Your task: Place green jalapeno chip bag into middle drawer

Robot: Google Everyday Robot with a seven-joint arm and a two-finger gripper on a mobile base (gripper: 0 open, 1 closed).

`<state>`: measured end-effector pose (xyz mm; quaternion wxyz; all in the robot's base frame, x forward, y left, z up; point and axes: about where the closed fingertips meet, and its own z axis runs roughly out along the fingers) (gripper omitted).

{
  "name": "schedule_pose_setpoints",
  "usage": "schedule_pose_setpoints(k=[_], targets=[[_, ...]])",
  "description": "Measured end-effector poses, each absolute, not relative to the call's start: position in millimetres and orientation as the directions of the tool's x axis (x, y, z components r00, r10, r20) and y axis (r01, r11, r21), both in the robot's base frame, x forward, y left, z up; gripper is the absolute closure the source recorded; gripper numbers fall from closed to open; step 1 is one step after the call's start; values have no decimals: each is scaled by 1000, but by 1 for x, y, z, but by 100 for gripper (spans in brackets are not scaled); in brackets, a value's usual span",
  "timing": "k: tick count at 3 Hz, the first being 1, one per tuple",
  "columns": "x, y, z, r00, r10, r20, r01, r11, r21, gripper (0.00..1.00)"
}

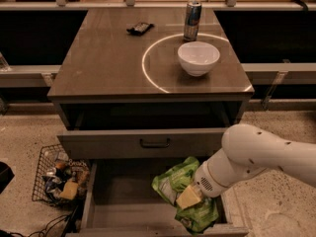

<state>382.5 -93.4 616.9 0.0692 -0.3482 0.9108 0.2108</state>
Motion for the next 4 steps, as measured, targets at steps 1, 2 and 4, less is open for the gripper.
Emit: schedule_pose_setpoints(k=[1,2,4], targets=[[383,-70,588,-752,-597,-278,-657,646,389,100],[394,-36,561,-749,-592,-298,-657,601,456,100],[417,14,521,-779,-475,-409,-624,525,578,100]])
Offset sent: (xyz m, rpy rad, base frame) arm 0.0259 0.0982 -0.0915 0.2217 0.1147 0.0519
